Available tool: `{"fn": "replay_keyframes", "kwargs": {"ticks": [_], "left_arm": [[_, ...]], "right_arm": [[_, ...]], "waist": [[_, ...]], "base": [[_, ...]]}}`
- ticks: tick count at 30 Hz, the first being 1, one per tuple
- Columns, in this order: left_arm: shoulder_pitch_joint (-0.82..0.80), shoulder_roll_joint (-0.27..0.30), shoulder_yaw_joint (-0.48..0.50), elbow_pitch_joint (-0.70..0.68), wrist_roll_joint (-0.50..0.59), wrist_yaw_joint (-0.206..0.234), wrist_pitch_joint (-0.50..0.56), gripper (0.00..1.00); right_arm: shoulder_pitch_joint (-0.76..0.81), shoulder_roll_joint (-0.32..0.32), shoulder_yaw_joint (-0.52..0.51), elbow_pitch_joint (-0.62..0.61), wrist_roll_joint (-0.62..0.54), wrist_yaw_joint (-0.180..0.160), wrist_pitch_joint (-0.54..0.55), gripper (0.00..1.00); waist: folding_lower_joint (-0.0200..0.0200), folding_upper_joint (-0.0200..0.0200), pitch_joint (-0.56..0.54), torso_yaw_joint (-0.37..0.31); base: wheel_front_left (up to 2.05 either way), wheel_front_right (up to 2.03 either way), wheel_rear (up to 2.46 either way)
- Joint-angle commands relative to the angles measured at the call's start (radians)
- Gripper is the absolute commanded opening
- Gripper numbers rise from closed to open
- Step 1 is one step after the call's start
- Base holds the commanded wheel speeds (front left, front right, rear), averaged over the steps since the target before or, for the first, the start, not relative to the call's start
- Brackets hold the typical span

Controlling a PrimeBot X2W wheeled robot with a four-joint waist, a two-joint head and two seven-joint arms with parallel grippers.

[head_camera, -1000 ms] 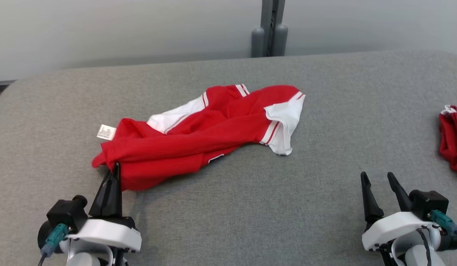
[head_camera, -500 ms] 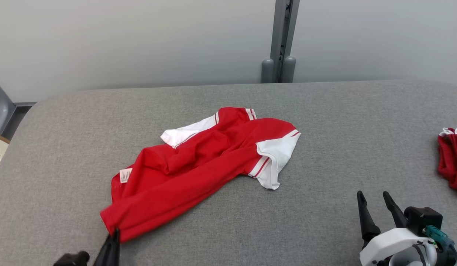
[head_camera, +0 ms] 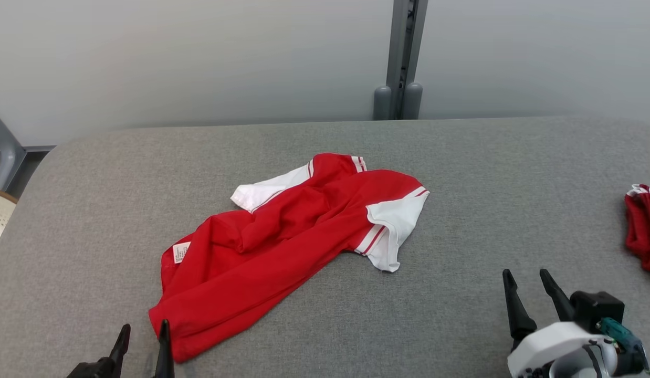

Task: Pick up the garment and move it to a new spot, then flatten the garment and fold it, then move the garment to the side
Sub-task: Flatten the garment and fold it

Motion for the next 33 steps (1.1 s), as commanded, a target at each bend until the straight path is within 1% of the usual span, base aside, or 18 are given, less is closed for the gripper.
{"fn": "replay_keyframes", "kwargs": {"ticks": [1, 5, 11, 17, 21, 24, 31, 32, 33], "left_arm": [[-0.008, 0.003, -0.002, -0.012, -0.004, 0.015, 0.0, 1.0], [-0.036, 0.003, -0.029, -0.046, 0.001, 0.036, 0.0, 1.0], [-0.079, 0.003, -0.092, -0.072, -0.022, 0.044, 0.0, 1.0], [-0.112, 0.003, -0.151, -0.086, -0.052, 0.054, 0.0, 1.0], [-0.12, 0.003, -0.171, -0.088, -0.061, 0.057, 0.0, 1.0], [-0.126, 0.003, -0.183, -0.087, -0.069, 0.061, 0.0, 1.0], [-0.131, 0.003, -0.195, -0.082, -0.084, 0.07, 0.0, 1.0], [-0.132, 0.003, -0.196, -0.082, -0.085, 0.071, 0.0, 1.0], [-0.134, 0.003, -0.197, -0.081, -0.086, 0.072, 0.0, 1.0]], "right_arm": [[-0.019, -0.005, 0.006, -0.008, -0.006, 0.0, 0.001, 1.0], [-0.07, -0.005, 0.028, -0.012, -0.019, 0.0, 0.0, 1.0], [-0.181, -0.005, 0.051, 0.021, -0.065, 0.0, 0.0, 1.0], [-0.28, -0.006, 0.111, 0.07, -0.076, 0.0, 0.001, 1.0], [-0.316, -0.006, 0.146, 0.099, -0.068, 0.0, 0.0, 1.0], [-0.341, -0.006, 0.169, 0.143, -0.075, 0.0, 0.001, 1.0], [-0.398, -0.005, 0.162, 0.29, -0.133, 0.0, 0.0, 1.0], [-0.404, -0.005, 0.156, 0.299, -0.135, 0.0, 0.0, 0.85], [-0.407, -0.005, 0.148, 0.308, -0.14, 0.0, 0.001, 0.61]], "waist": [[0.0, -0.0001, 0.011, 0.013], [0.0, -0.0001, 0.047, 0.048], [0.0, -0.0001, 0.115, 0.119], [0.0, -0.0001, 0.169, 0.173], [0.0, -0.0001, 0.185, 0.188], [0.0, -0.0001, 0.192, 0.196], [0.0, -0.0001, 0.196, 0.193], [0.0, -0.0001, 0.197, 0.191], [0.0, -0.0001, 0.197, 0.19]], "base": [[0.0, 0.0, 0.0], [0.0, 0.0, 0.0], [0.0, 0.0, 0.0], [0.0, 0.0, 0.0], [0.0, 0.0, 0.0], [0.0, 0.0, 0.0], [0.0, 0.0, 0.0], [0.0, 0.0, 0.0], [0.0, 0.0, 0.0]]}}
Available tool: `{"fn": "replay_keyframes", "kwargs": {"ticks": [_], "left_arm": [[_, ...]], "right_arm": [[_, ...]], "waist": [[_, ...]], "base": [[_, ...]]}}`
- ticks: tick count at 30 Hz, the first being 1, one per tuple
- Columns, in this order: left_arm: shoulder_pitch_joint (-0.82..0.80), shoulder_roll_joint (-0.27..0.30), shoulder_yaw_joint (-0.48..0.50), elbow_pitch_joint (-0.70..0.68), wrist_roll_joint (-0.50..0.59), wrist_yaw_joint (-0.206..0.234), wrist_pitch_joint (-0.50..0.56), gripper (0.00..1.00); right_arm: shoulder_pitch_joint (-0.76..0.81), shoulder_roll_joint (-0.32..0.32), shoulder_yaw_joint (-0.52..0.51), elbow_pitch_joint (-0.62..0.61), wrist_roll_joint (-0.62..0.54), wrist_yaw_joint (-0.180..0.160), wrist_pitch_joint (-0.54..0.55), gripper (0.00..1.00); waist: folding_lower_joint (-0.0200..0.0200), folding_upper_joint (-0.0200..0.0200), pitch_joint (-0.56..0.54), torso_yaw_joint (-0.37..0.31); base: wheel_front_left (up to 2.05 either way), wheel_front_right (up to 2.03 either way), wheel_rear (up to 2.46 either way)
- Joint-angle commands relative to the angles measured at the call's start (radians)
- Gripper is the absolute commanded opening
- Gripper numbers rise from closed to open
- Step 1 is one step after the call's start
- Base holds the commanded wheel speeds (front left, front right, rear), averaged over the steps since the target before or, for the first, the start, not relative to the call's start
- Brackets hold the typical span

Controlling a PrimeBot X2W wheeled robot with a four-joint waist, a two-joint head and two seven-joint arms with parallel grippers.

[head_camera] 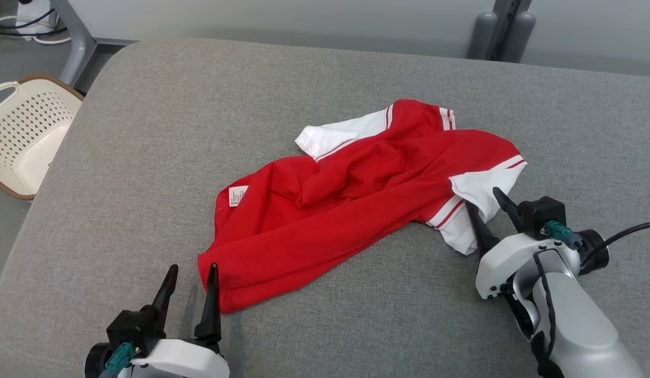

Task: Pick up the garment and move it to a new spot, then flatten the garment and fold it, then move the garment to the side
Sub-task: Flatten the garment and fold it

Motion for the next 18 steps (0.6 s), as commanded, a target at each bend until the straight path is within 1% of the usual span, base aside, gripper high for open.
{"fn": "replay_keyframes", "kwargs": {"ticks": [1, 3, 9, 13, 17, 18], "left_arm": [[-0.018, 0.004, -0.001, 0.001, -0.005, 0.005, 0.0, 1.0], [-0.02, 0.004, -0.001, 0.0, -0.006, 0.005, 0.0, 1.0], [-0.003, 0.003, 0.011, -0.004, 0.01, -0.001, 0.0, 1.0], [0.015, 0.004, 0.028, -0.005, 0.019, -0.005, 0.0, 1.0], [0.033, 0.004, 0.044, -0.003, 0.028, -0.003, 0.0, 1.0], [0.035, 0.004, 0.048, -0.002, 0.031, -0.002, 0.0, 1.0]], "right_arm": [[-0.011, -0.006, -0.015, 0.01, -0.009, 0.0, 0.001, 0.43], [-0.011, -0.006, -0.037, 0.015, -0.009, 0.0, 0.001, 0.0], [0.059, -0.006, -0.114, -0.054, 0.045, 0.0, 0.001, 0.0], [0.131, -0.006, -0.169, -0.089, 0.109, 0.0, 0.001, 0.0], [0.206, -0.005, -0.192, -0.114, 0.169, 0.0, 0.001, 0.0], [0.219, -0.006, -0.195, -0.119, 0.176, 0.0, 0.001, 0.34]], "waist": [[0.0, 0.0, 0.0, -0.004], [0.0, 0.0, -0.001, -0.01], [0.0, 0.0, -0.035, -0.06], [0.0, 0.0, -0.072, -0.121], [0.0, 0.0, -0.103, -0.185], [0.0, 0.0, -0.108, -0.201]], "base": [[0.0, 0.0, 0.0], [0.0, 0.0, 0.0], [0.0, 0.0, 0.0], [0.0, 0.0, 0.0], [0.0, 0.0, 0.0], [0.0, 0.0, 0.0]]}}
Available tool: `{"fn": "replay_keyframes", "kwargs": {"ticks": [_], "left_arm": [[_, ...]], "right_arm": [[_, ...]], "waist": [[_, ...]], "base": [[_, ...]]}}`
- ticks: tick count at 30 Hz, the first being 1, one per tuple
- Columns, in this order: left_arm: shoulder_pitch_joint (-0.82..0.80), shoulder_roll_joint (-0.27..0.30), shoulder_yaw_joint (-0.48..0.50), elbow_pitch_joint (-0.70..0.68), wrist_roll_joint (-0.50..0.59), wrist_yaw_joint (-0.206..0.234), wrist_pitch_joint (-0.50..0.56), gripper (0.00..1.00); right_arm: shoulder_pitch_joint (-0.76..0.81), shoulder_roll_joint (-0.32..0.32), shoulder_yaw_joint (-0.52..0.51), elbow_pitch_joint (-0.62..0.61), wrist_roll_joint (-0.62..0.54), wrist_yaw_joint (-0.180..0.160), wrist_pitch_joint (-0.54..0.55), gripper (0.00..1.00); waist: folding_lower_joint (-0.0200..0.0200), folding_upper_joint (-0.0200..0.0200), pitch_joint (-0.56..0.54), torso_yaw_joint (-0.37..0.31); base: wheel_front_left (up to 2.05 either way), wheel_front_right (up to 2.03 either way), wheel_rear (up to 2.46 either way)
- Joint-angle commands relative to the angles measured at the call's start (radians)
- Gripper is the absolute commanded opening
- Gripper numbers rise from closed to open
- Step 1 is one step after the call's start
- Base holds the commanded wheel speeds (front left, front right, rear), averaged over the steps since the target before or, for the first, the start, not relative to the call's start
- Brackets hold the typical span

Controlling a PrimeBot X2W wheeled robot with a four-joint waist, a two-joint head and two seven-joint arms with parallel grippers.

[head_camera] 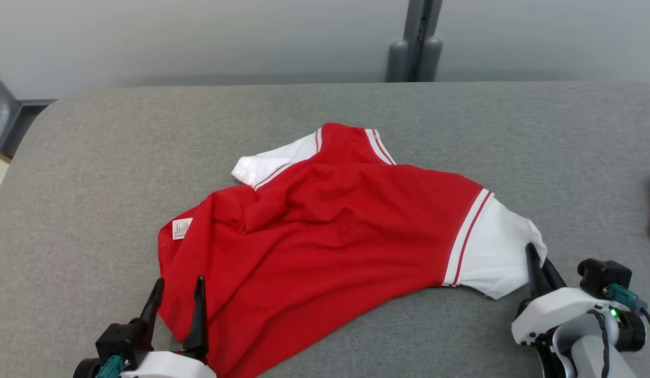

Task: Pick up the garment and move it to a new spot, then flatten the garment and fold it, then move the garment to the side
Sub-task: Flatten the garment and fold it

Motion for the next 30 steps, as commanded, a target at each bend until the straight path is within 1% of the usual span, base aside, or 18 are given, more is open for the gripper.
{"fn": "replay_keyframes", "kwargs": {"ticks": [1, 2, 4, 7, 12, 13, 18, 21, 25, 30], "left_arm": [[0.007, 0.004, 0.008, 0.002, 0.009, 0.004, 0.0, 1.0], [0.01, 0.004, 0.013, 0.004, 0.011, 0.007, 0.0, 1.0], [0.014, 0.004, 0.023, 0.007, 0.014, 0.01, 0.0, 1.0], [0.016, 0.004, 0.044, 0.013, 0.029, 0.013, 0.0, 1.0], [0.026, 0.004, 0.066, 0.023, 0.04, 0.022, 0.0, 1.0], [0.026, 0.004, 0.066, 0.023, 0.04, 0.022, 0.0, 1.0], [0.056, 0.004, 0.085, 0.027, 0.049, 0.03, 0.0, 1.0], [0.075, 0.004, 0.09, 0.02, 0.047, 0.033, 0.0, 1.0], [0.109, 0.004, 0.09, 0.013, 0.047, 0.027, 0.0, 1.0], [0.117, 0.004, 0.098, 0.053, 0.023, 0.025, 0.0, 1.0]], "right_arm": [[0.03, -0.007, -0.005, -0.006, 0.013, 0.0, 0.001, 0.97], [0.039, -0.007, -0.006, -0.013, 0.022, 0.0, 0.001, 1.0], [0.05, -0.006, -0.012, -0.047, 0.027, 0.0, 0.001, 1.0], [0.076, -0.005, -0.037, -0.141, -0.006, 0.0, 0.001, 1.0], [0.11, -0.006, -0.037, -0.291, -0.047, 0.0, 0.001, 1.0], [0.11, -0.006, -0.037, -0.291, -0.047, 0.0, 0.001, 1.0], [0.171, -0.006, -0.022, -0.406, -0.071, 0.0, 0.001, 1.0], [0.211, -0.006, -0.015, -0.425, -0.074, 0.0, 0.001, 1.0], [0.252, -0.006, -0.006, -0.42, -0.083, 0.0, 0.001, 1.0], [0.274, -0.006, -0.008, -0.414, -0.087, 0.0, 0.001, 1.0]], "waist": [[0.0, 0.0, -0.036, -0.061], [0.0, 0.0, -0.04, -0.072], [0.0, 0.0, -0.045, -0.092], [0.0, 0.0, -0.053, -0.114], [0.0, 0.0, -0.07, -0.117], [0.0, 0.0, -0.07, -0.117], [0.0, 0.0, -0.102, -0.11], [0.0, 0.0, -0.114, -0.108], [0.0, 0.0, -0.127, -0.105], [0.0, 0.0, -0.125, -0.099]], "base": [[0.0, 0.0, 0.0], [0.0, 0.0, 0.0], [0.0, 0.0, 0.0], [0.0, 0.0, 0.0], [0.0, 0.0, 0.0], [0.0, 0.0, 0.0], [0.0, 0.0, 0.0], [0.0, 0.0, 0.0], [0.0, 0.0, 0.0], [0.0, 0.0, 0.0]]}}
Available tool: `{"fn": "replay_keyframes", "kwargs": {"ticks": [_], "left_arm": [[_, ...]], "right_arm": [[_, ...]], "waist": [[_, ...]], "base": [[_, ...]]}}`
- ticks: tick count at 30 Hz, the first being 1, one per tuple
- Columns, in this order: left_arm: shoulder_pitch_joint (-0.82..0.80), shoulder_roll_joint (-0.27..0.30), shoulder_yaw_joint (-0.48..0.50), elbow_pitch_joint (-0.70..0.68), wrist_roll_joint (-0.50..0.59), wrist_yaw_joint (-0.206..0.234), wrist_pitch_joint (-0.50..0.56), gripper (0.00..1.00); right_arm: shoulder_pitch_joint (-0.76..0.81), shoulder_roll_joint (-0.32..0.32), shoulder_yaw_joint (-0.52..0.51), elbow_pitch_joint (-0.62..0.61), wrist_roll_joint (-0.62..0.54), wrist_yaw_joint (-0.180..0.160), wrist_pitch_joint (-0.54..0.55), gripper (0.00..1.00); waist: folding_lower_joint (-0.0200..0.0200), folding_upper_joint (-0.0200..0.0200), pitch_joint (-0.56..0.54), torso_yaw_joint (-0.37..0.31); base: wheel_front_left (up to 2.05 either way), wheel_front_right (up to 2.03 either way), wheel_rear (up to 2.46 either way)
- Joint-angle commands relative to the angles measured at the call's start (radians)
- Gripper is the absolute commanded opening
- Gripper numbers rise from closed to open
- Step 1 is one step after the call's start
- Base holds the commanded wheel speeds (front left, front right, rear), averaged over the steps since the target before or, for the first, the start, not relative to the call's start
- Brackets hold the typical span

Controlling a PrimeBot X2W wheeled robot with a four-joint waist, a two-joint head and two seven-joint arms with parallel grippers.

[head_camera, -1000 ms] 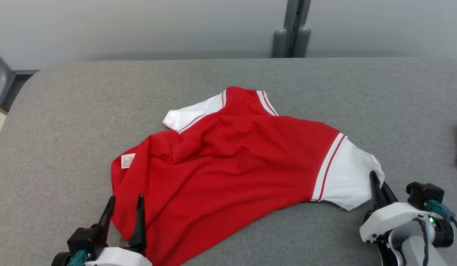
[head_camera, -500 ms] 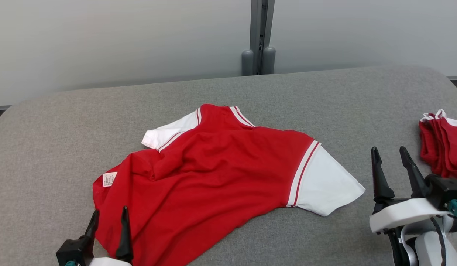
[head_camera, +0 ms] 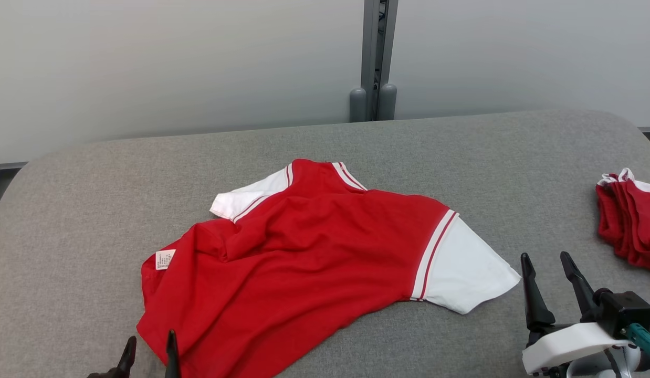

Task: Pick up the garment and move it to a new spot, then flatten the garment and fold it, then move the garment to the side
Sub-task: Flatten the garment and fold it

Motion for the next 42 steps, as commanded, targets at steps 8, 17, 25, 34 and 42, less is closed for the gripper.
{"fn": "replay_keyframes", "kwargs": {"ticks": [8, 17, 25, 34, 42], "left_arm": [[-0.077, 0.004, 0.014, 0.148, -0.059, -0.02, 0.0, 1.0], [-0.175, 0.004, 0.041, 0.34, -0.073, -0.027, 0.001, 1.0], [-0.252, 0.001, 0.056, 0.412, -0.054, -0.079, 0.004, 0.0], [-0.393, 0.052, 0.052, 0.285, 0.053, -0.108, 0.0, 0.0], [-0.605, 0.179, 0.049, 0.31, 0.121, -0.114, 0.001, 0.0]], "right_arm": [[-0.027, -0.005, 0.02, -0.006, -0.016, 0.0, 0.001, 1.0], [-0.045, -0.005, 0.019, -0.008, -0.021, 0.0, 0.001, 1.0], [-0.063, -0.005, 0.015, -0.01, -0.008, 0.0, 0.001, 1.0], [-0.084, -0.005, 0.014, -0.011, 0.004, 0.0, 0.001, 1.0], [-0.117, -0.005, 0.046, -0.011, 0.037, 0.0, 0.001, 1.0]], "waist": [[0.0, -0.0001, 0.037, -0.023], [0.0, -0.0001, 0.075, -0.049], [0.0, -0.0001, 0.114, -0.059], [0.0, -0.0001, 0.147, -0.061], [0.0, -0.0001, 0.184, -0.104]], "base": [[0.0, 0.0, 0.0], [0.0, 0.0, 0.0], [0.0, 0.0, 0.0], [0.0, 0.0, 0.0], [0.0, 0.0, 0.0]]}}
